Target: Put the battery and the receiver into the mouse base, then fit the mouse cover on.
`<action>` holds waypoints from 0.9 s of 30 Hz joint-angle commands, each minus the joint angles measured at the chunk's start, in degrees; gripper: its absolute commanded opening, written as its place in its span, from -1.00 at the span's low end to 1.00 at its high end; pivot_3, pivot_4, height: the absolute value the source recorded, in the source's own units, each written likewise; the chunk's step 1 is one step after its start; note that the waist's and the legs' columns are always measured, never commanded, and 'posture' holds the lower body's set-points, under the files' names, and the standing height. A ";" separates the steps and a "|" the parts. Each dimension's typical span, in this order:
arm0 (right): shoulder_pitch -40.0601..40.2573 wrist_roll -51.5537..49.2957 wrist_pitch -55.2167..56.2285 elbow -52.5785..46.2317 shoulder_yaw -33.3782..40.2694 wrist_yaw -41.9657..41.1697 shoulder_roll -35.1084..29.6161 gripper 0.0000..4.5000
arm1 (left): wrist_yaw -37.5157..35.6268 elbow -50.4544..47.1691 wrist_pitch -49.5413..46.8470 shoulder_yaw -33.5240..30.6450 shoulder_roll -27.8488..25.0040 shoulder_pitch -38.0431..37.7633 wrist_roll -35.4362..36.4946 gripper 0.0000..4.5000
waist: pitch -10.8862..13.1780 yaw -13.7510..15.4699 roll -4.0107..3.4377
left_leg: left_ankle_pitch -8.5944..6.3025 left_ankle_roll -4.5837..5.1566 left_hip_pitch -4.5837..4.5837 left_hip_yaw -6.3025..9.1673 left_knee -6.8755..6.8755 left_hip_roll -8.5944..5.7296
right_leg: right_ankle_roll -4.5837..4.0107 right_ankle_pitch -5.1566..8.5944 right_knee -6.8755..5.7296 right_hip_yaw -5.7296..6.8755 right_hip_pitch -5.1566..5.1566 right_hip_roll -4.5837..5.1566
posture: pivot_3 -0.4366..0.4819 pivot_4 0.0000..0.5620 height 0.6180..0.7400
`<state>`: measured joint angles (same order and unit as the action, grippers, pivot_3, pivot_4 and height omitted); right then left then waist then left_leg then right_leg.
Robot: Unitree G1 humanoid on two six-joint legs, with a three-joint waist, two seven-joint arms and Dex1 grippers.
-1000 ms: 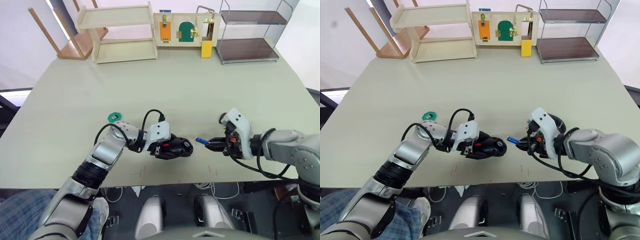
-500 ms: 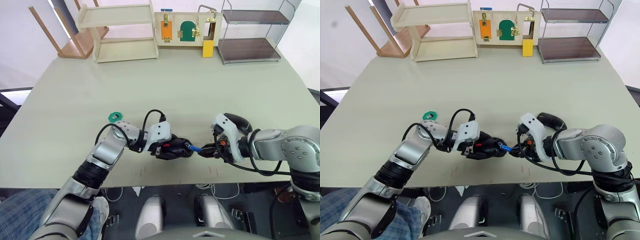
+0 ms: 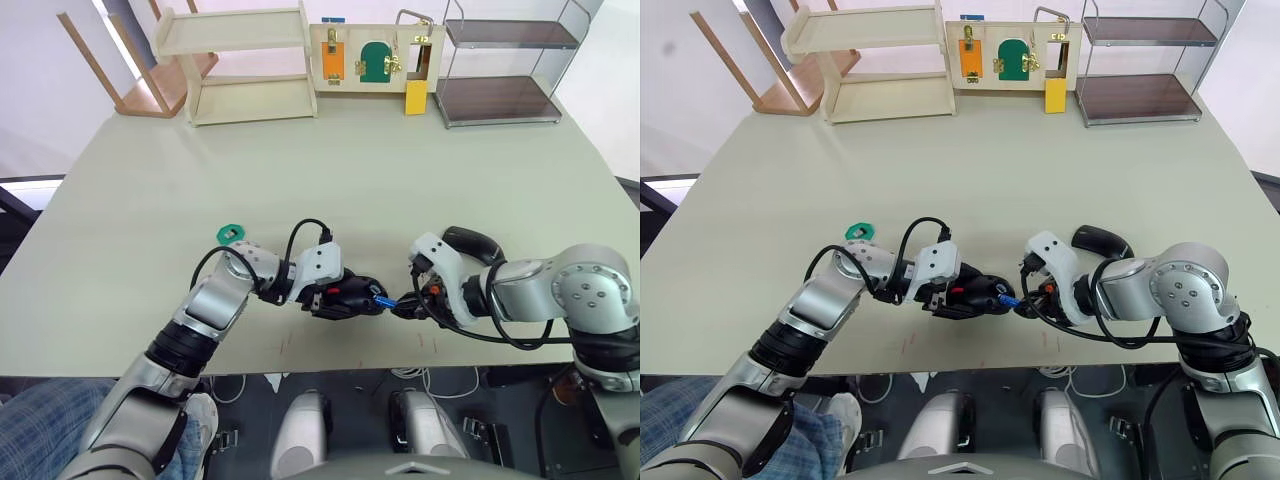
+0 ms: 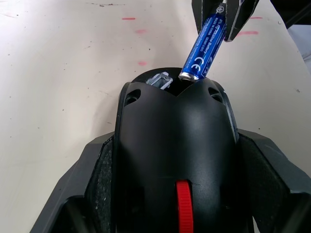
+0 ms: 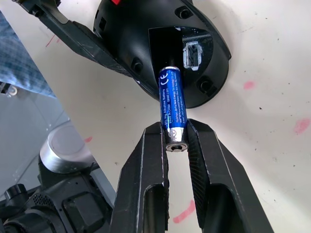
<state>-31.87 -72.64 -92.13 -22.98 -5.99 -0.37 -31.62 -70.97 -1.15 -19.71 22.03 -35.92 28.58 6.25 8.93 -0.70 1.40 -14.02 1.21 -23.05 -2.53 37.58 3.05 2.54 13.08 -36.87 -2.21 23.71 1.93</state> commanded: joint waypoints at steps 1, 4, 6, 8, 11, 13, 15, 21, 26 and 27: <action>-1.27 -3.70 -0.37 0.94 -1.27 2.22 0.43 -0.98 | -0.07 -0.79 -0.91 1.51 -0.08 -0.86 -1.02 0.31 | 0.00 -0.01 0.00 | 0.00 0.00 0.00 0.00 0.00 0.00 | 0.00 0.00 0.00 0.00 0.00 0.00 | -0.05 -0.47 1.00; -2.54 -5.06 -0.37 3.11 -2.43 4.80 1.40 -0.98 | -0.12 -0.74 -0.90 1.66 0.02 -0.79 -1.07 0.31 | 0.00 -0.05 0.00 | 0.00 0.01 0.00 0.00 0.00 0.00 | -0.01 0.00 0.00 0.00 0.00 0.00 | -0.05 -0.47 1.00; -3.95 -6.26 -0.37 4.94 -3.32 7.24 2.46 -0.98 | 0.01 -0.71 -1.07 1.72 0.23 -0.75 -1.06 0.31 | 0.00 -0.04 0.00 | -0.01 0.01 0.00 0.00 -0.02 0.01 | -0.01 0.01 0.01 0.00 0.00 0.00 | -0.05 -0.47 1.00; -5.00 -7.55 -0.37 6.42 -3.66 9.32 3.42 -0.98 | 0.16 -0.93 -1.33 1.73 0.37 -0.92 -0.96 0.31 | 0.00 -0.09 0.00 | -0.01 0.02 0.00 -0.01 -0.02 0.01 | -0.02 0.01 0.02 0.00 0.00 0.00 | -0.05 -0.47 1.00; -6.20 -8.17 -0.37 7.96 -4.49 11.76 5.00 -0.98 | 0.38 -1.54 -1.60 1.79 0.40 -1.56 -0.89 0.31 | 0.00 -0.05 0.01 | -0.01 0.02 0.01 -0.01 -0.02 0.01 | -0.02 0.01 0.02 0.00 0.00 0.00 | -0.05 -0.47 1.00; -6.48 -8.68 -0.37 8.47 -4.82 12.74 5.49 -0.98 | 0.44 -1.57 -1.71 1.82 0.51 -1.55 -0.91 0.31 | -0.01 -0.09 0.01 | -0.01 0.02 0.00 -0.01 -0.03 0.02 | -0.08 0.05 0.03 0.01 0.00 0.00 | -0.05 -0.47 1.00; -6.55 -9.22 -0.37 8.87 -4.89 13.88 6.36 -0.98 | 0.60 -1.45 -1.76 1.72 0.63 -1.43 -0.95 0.31 | -0.01 -0.09 0.01 | -0.01 0.03 0.00 0.00 -0.03 0.02 | -0.08 0.04 0.03 0.01 0.00 0.00 | -0.05 -0.47 1.00; -6.31 -10.61 -0.37 8.86 -4.89 15.60 6.63 -0.98 | 0.81 -1.25 -1.62 1.72 0.74 -1.38 -1.01 0.31 | -0.01 -0.11 0.01 | -0.02 0.03 0.01 0.00 -0.04 0.03 | -0.08 0.05 0.02 0.01 0.00 0.00 | -0.05 -0.47 1.00; -6.20 -11.22 -0.37 8.15 -5.00 15.66 6.36 -0.08 | 0.83 -1.07 -1.44 1.76 0.86 -1.31 -0.97 0.31 | -0.01 -0.11 0.01 | -0.02 0.03 0.02 -0.01 -0.05 0.03 | -0.08 0.05 0.03 0.00 0.00 0.00 | -0.05 -0.47 1.00; -6.21 -11.19 -0.37 8.13 -4.81 15.69 6.44 -0.01 | 0.80 -1.08 -1.40 1.77 0.86 -1.32 -0.97 0.31 | -0.01 -0.01 0.01 | -0.02 0.03 0.02 -0.01 -0.05 0.03 | -0.08 0.05 0.03 0.01 0.00 0.00 | -0.05 -0.47 1.00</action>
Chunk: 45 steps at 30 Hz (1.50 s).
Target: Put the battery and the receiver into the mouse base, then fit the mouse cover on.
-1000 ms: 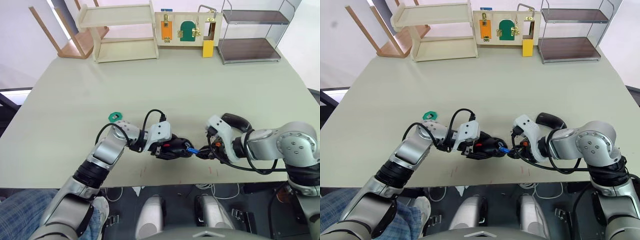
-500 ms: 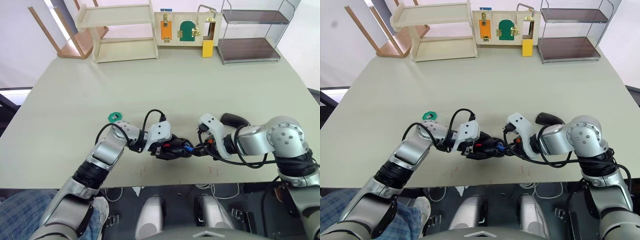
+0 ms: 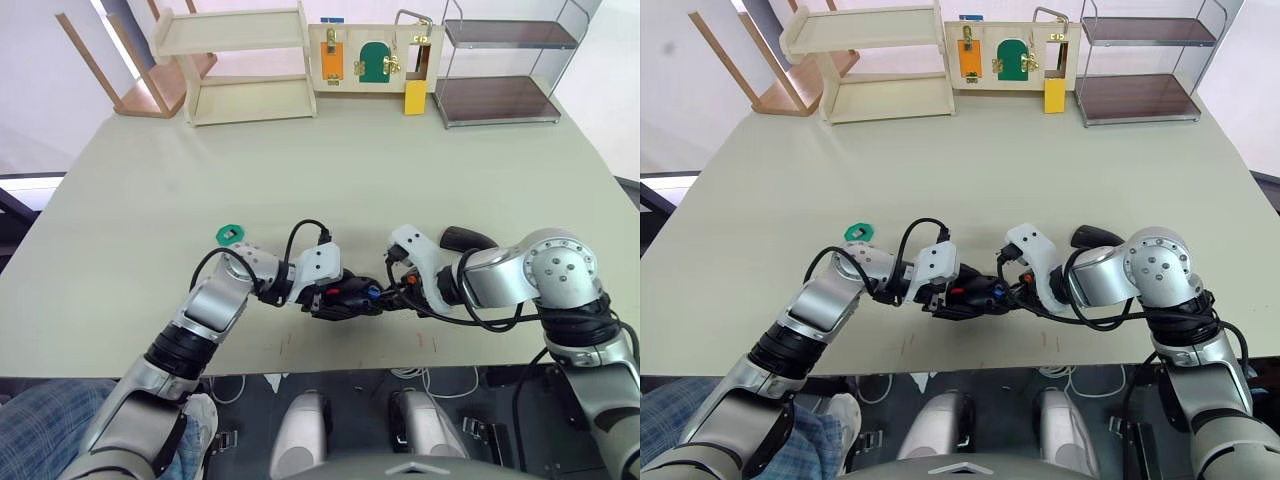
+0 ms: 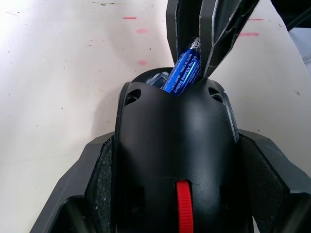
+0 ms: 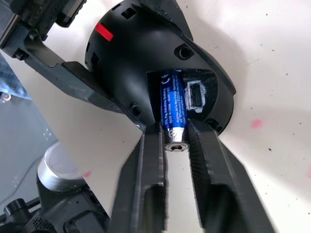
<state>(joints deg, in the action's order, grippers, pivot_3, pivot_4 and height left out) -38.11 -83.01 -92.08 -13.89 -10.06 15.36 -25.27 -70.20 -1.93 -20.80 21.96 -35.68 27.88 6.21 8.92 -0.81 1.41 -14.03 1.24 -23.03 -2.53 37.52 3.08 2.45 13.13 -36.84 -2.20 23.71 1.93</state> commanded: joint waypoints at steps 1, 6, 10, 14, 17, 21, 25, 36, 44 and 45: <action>0.00 -0.79 -0.42 -0.92 -0.46 0.06 0.18 0.22 | 0.01 -0.32 -0.30 1.83 0.62 -0.65 -0.91 0.31 | 0.00 0.16 0.00 | 0.00 0.00 0.00 0.02 0.00 0.00 | 0.00 0.00 0.00 0.02 0.00 0.00 | -0.05 -0.47 1.00; -0.46 -1.06 -0.42 -1.06 -0.04 -0.89 -0.84 0.80 | -0.07 -0.27 -0.22 1.83 0.56 -0.72 -0.92 0.31 | 0.00 0.14 0.00 | 0.00 0.00 -0.02 -0.01 0.00 -0.03 | 0.01 0.00 0.02 0.00 -0.01 0.07 | -0.05 -0.47 1.00; -0.52 -1.22 -0.42 -1.55 0.50 -2.60 -2.32 0.80 | 0.07 -0.35 -0.37 1.87 0.64 -0.74 -0.93 0.31 | 0.00 0.20 0.00 | 0.00 0.00 -0.02 0.01 0.00 -0.03 | 0.00 0.00 0.02 0.02 0.00 0.07 | -0.05 -0.47 1.00; 0.00 0.59 -0.18 -3.29 0.90 -5.26 -4.51 0.80 | 0.08 -0.41 -0.35 1.86 0.61 -0.84 -0.93 0.31 | 0.00 0.23 0.00 | 0.00 0.00 -0.05 0.01 0.00 -0.03 | 0.01 0.00 0.05 0.03 0.00 0.08 | -0.05 -0.47 1.00; 0.75 2.33 0.51 -5.35 1.14 -8.49 -6.76 0.80 | 0.13 -0.34 -0.32 1.83 0.61 -0.83 -0.96 0.31 | 0.00 0.23 0.00 | 0.00 0.00 -0.09 0.02 0.00 -0.04 | 0.01 0.00 0.08 0.04 0.01 0.09 | -0.05 -0.47 1.00; 1.43 6.90 1.94 -8.51 0.39 -13.60 -10.05 0.80 | 0.03 -0.27 -0.33 1.86 0.60 -0.82 -0.95 0.31 | 0.00 0.22 0.00 | -0.01 0.02 -0.23 0.05 -0.02 -0.03 | 0.00 0.00 0.08 0.06 0.16 0.07 | -0.05 -0.47 1.00; 3.50 15.34 10.96 -14.57 -1.69 -24.51 -14.67 0.80 | -0.02 0.18 -0.06 1.91 0.62 -0.61 -1.10 0.31 | 0.00 0.31 0.00 | -0.01 0.02 -0.69 0.21 0.08 -0.06 | 0.20 -0.12 0.08 0.21 0.53 0.07 | -0.05 -0.47 1.00; 19.32 40.02 45.90 -17.58 -3.78 -49.42 -17.89 -0.74 | 0.18 0.11 -0.02 1.91 0.82 -0.64 -1.14 0.31 | 0.00 0.55 0.00 | -0.01 0.02 -0.75 0.49 0.17 -0.14 | 0.37 0.00 0.07 0.45 0.49 0.07 | -0.05 -0.47 1.00; 27.16 48.39 60.70 -13.09 -4.92 -58.99 -13.56 -0.96 | 0.20 -0.15 -0.01 2.03 0.80 -0.82 -1.24 0.31 | 0.00 0.81 -0.01 | -0.01 0.02 -0.77 0.57 0.39 -0.13 | 0.36 0.02 0.01 0.56 0.43 0.05 | -0.05 -0.47 1.00; 27.28 49.85 62.29 -12.09 -5.46 -59.92 -12.94 -0.96 | 0.22 -0.19 -0.06 2.03 0.80 -0.80 -1.23 0.31 | 0.01 0.82 -0.01 | -0.01 0.02 -0.77 0.60 0.47 -0.11 | 0.36 0.02 -0.02 0.57 0.41 0.03 | -0.05 -0.47 1.00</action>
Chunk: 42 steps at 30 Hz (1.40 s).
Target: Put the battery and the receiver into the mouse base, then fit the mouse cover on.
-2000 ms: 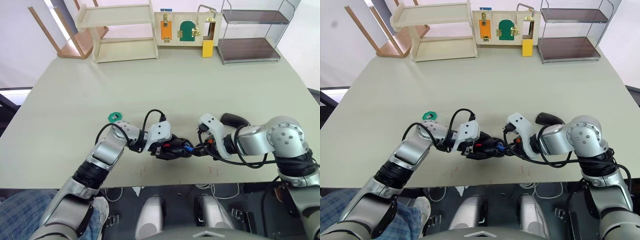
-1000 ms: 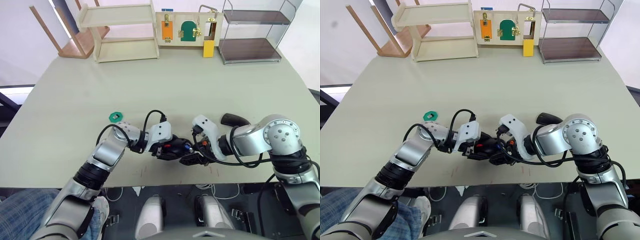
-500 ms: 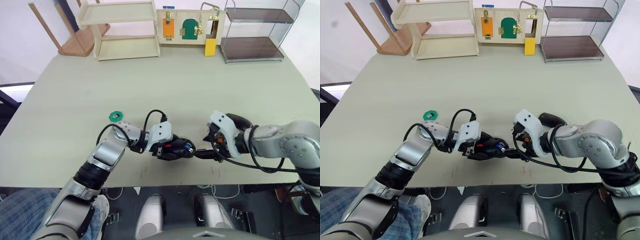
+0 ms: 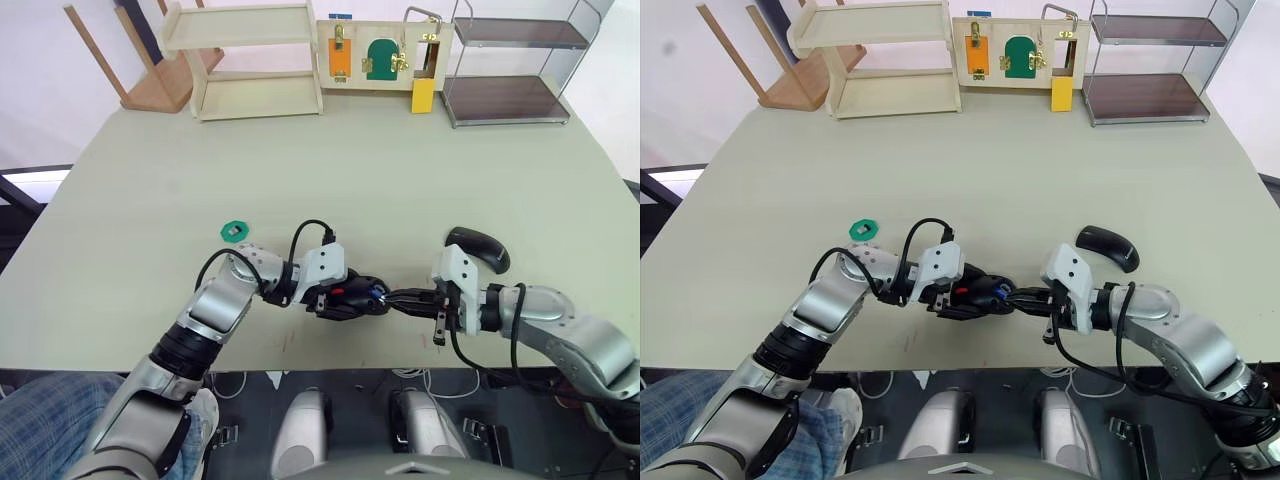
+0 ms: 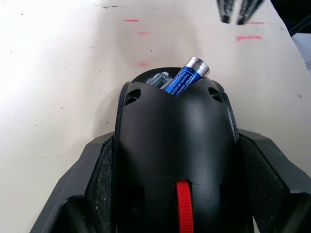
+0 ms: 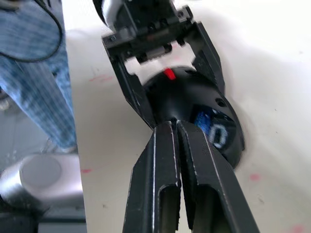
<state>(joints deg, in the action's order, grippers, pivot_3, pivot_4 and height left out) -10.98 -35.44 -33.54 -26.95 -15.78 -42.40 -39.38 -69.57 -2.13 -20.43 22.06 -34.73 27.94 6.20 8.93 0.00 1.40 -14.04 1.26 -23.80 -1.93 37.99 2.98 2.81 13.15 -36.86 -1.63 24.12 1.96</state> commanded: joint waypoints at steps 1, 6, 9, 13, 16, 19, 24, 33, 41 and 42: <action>0.29 2.96 4.74 1.81 0.16 -2.79 2.02 -0.96 | -0.39 0.00 -0.45 1.94 -0.17 -0.83 -1.23 0.31 | 0.00 0.01 0.00 | 0.00 0.00 -0.01 0.02 0.06 0.03 | -0.04 0.02 -0.01 0.02 -0.02 -0.03 | -0.05 -0.47 1.00; 0.65 4.52 6.90 4.68 1.01 -3.89 5.90 -0.96 | -0.35 -0.25 -0.49 1.88 -0.42 -0.96 -1.24 0.31 | 0.00 0.00 0.00 | 0.00 0.00 0.03 0.03 0.14 0.07 | -0.16 0.09 -0.03 0.04 -0.09 -0.05 | -0.05 -0.47 1.00; 0.92 6.68 7.86 6.75 0.77 -4.25 7.14 -0.96 | -0.46 -0.43 -0.60 1.95 -0.47 -0.94 -1.19 0.31 | 0.00 0.01 -0.01 | 0.00 0.00 0.02 0.04 0.17 0.07 | -0.25 0.03 -0.05 0.06 -0.10 -0.06 | -0.05 -0.47 1.00; 1.24 8.08 8.58 8.06 0.80 -4.59 8.35 -0.96 | -0.58 -0.31 -0.68 1.96 -0.43 -0.69 -1.13 0.31 | 0.00 0.00 -0.01 | 0.00 0.00 0.02 0.05 0.19 0.07 | -0.29 0.01 -0.06 0.06 -0.11 -0.06 | -0.05 -0.47 1.00; 1.68 8.85 8.81 8.97 0.96 -4.76 9.22 -0.96 | -0.61 -0.23 -0.68 1.95 -0.47 -0.62 -1.18 0.31 | 0.00 0.01 -0.01 | 0.00 0.00 0.03 0.05 0.21 0.07 | -0.29 0.01 -0.11 0.06 -0.11 -0.07 | -0.05 -0.47 1.00; 1.93 9.45 8.67 9.73 0.92 -5.06 9.63 -0.96 | -0.64 -0.03 -0.70 1.87 -0.49 -0.43 -1.19 0.31 | 0.00 0.00 -0.01 | 0.00 0.00 0.03 0.05 0.22 0.07 | -0.29 0.01 -0.12 0.06 -0.11 -0.07 | -0.05 -0.47 1.00; 2.14 10.15 8.72 11.42 0.71 -5.77 10.39 -0.96 | -0.54 0.16 -0.84 1.83 -0.30 -0.18 -1.25 0.31 | 0.00 -0.05 -0.01 | 0.00 0.00 0.06 0.06 0.26 0.07 | -0.29 0.01 -0.17 0.06 -0.13 -0.07 | -0.05 -0.47 1.00; 2.66 9.91 8.32 14.47 1.89 -6.01 12.75 -0.96 | -0.61 -0.28 -1.25 1.62 -0.66 -0.66 -1.23 0.31 | 0.00 -0.17 -0.01 | 0.00 0.00 0.11 0.08 0.32 0.07 | -0.29 0.01 -0.26 0.06 -0.19 -0.08 | -0.05 -0.47 1.00; 3.27 11.49 9.75 16.51 1.57 -7.46 13.06 -0.96 | -0.79 -0.17 -1.44 1.75 -0.61 -0.47 -1.20 0.31 | -0.01 -0.21 -0.02 | 0.00 0.00 0.14 0.08 0.33 0.07 | -0.30 0.00 -0.27 0.06 -0.23 -0.09 | -0.05 -0.47 1.00; 3.28 11.92 10.18 16.67 1.28 -7.65 13.03 -0.96 | -0.82 -0.32 -1.48 1.74 -0.69 -0.57 -1.17 0.31 | -0.01 -0.22 -0.02 | 0.00 0.00 0.16 0.09 0.33 0.07 | -0.31 0.00 -0.27 0.06 -0.25 -0.09 | -0.05 -0.47 1.00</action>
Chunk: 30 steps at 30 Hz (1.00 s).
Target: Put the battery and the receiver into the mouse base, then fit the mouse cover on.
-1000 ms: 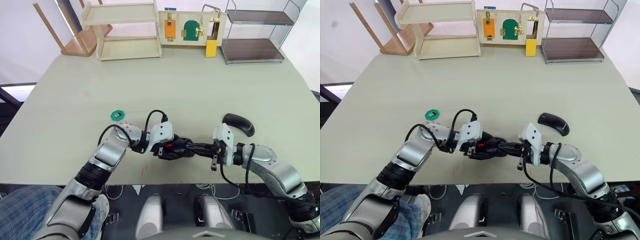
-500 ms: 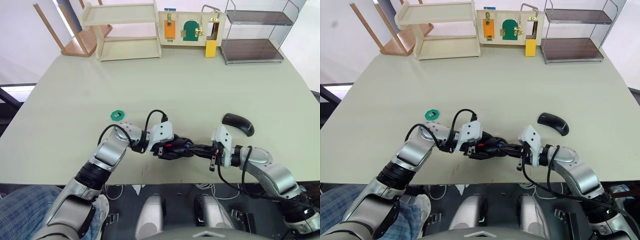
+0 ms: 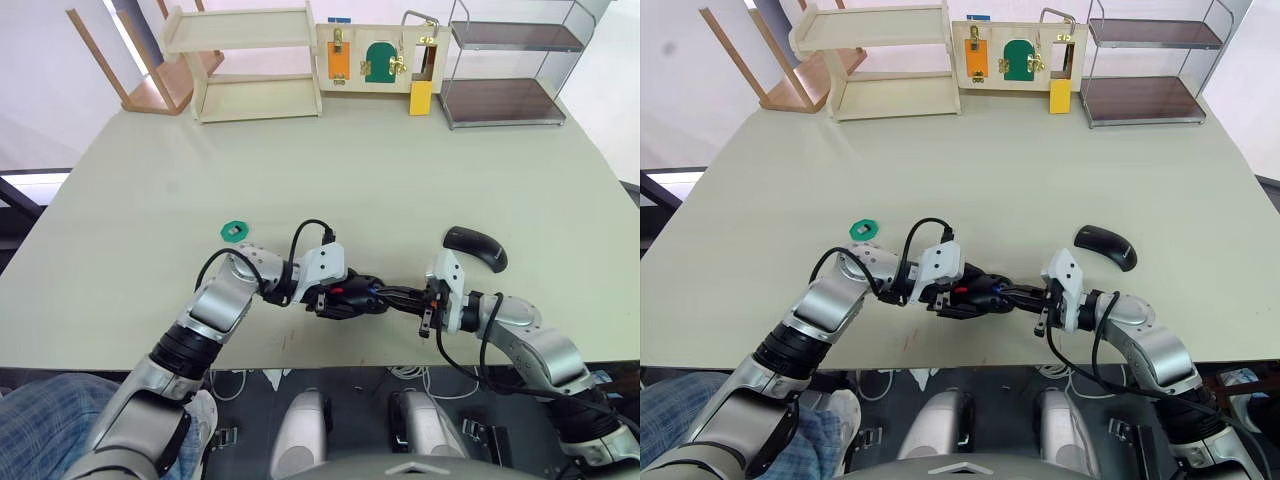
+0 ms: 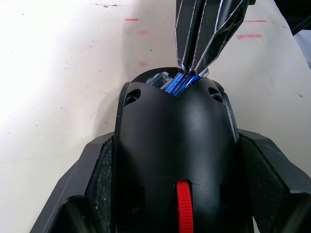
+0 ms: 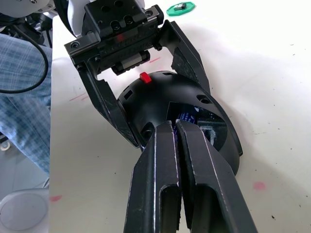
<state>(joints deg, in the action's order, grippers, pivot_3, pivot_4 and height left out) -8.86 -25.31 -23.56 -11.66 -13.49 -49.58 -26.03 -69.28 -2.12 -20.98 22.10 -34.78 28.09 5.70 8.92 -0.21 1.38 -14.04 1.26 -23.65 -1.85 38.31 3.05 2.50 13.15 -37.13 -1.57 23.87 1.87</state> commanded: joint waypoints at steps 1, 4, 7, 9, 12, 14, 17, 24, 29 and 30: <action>1.23 2.13 0.54 1.53 -1.24 -0.51 -0.21 -0.96 | -1.12 -0.57 -0.99 1.64 -0.77 -0.92 -0.62 0.31 | 0.00 -0.02 0.00 | 0.00 0.00 0.02 0.00 0.00 0.00 | 0.00 0.00 0.00 0.00 -0.02 0.00 | -0.05 -0.47 1.00; 0.90 3.41 1.89 2.51 -2.21 -0.60 0.32 -0.96 | -1.02 -0.99 -1.68 1.38 -0.82 -1.09 -0.27 0.31 | -0.01 -0.15 0.00 | 0.00 0.00 0.03 0.01 0.00 0.00 | 0.01 0.01 0.00 0.01 -0.05 0.00 | -0.05 -0.47 1.00; 0.75 4.24 2.91 3.64 -2.75 -0.75 1.02 -0.96 | -0.75 -1.21 -2.31 1.19 -0.68 -1.27 0.01 0.31 | -0.01 -0.33 0.00 | 0.00 0.00 0.12 0.03 0.00 0.00 | 0.01 0.01 0.00 0.02 -0.14 0.00 | -0.05 -0.47 1.00; 0.47 4.91 3.82 4.94 -3.12 -1.01 1.44 -0.96 | -0.62 -1.67 -3.24 0.95 -0.49 -1.53 0.56 0.31 | -0.02 -0.46 0.00 | 0.00 0.00 0.20 0.02 0.00 0.00 | 0.04 0.04 -0.01 0.02 -0.19 0.00 | -0.05 -0.47 1.00; -0.08 5.87 4.96 6.43 -3.53 -1.66 1.80 -0.96 | -0.71 -1.96 -3.67 0.96 -0.54 -1.63 0.56 0.31 | -0.03 -0.53 0.02 | 0.00 0.00 0.33 -0.02 0.00 0.01 | 0.13 0.10 -0.13 -0.03 -0.25 -0.01 | -0.05 -0.47 1.00; -0.33 6.30 5.56 7.33 -3.89 -1.99 2.14 -0.96 | -0.67 -1.81 -3.58 1.07 -0.48 -1.62 0.31 0.31 | -0.04 -0.51 0.03 | 0.00 0.00 0.41 -0.04 0.00 0.01 | 0.12 0.12 -0.24 -0.05 -0.26 -0.01 | -0.05 -0.47 1.00; -0.51 6.81 6.35 8.70 -4.17 -2.29 2.75 -0.96 | -0.59 -1.82 -3.87 1.18 -0.21 -1.47 0.28 0.31 | -0.04 -0.50 0.04 | 0.00 0.00 0.58 -0.10 -0.01 0.01 | 0.02 0.19 -0.45 -0.12 -0.30 -0.01 | -0.05 -0.47 1.00; -0.44 8.61 6.72 11.77 -5.43 -2.40 3.88 -0.96 | -0.84 -2.24 -4.05 1.38 -0.35 -1.96 0.27 0.31 | -0.11 -0.53 0.09 | 0.00 0.00 0.71 -0.15 -0.04 0.04 | -0.02 0.24 -0.58 -0.19 -0.32 -0.05 | -0.05 -0.47 1.00; -0.30 9.65 6.84 13.52 -5.74 -1.54 5.17 -0.96 | -1.03 -2.06 -3.98 1.43 -0.28 -1.89 0.25 0.31 | -0.20 -0.53 0.14 | 0.00 0.00 0.74 -0.18 -0.06 0.05 | -0.03 0.25 -0.58 -0.22 -0.32 -0.06 | -0.05 -0.47 1.00; -0.35 9.87 7.01 13.85 -5.75 -1.51 5.38 -0.96 | -1.07 -2.03 -3.95 1.46 -0.27 -1.87 0.24 0.31 | -0.22 -0.54 0.13 | 0.00 0.00 0.75 -0.19 -0.07 0.06 | -0.03 0.25 -0.58 -0.22 -0.32 -0.08 | -0.05 -0.47 1.00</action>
<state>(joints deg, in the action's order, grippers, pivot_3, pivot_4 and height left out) -10.81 -18.42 -14.69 -2.15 -16.27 -51.95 -20.67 -69.01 -3.49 -24.44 21.28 -35.30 26.84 5.81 8.69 -0.75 1.52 -14.04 1.25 -22.89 -2.03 38.24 3.12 2.47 13.41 -37.71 -1.79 23.54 1.79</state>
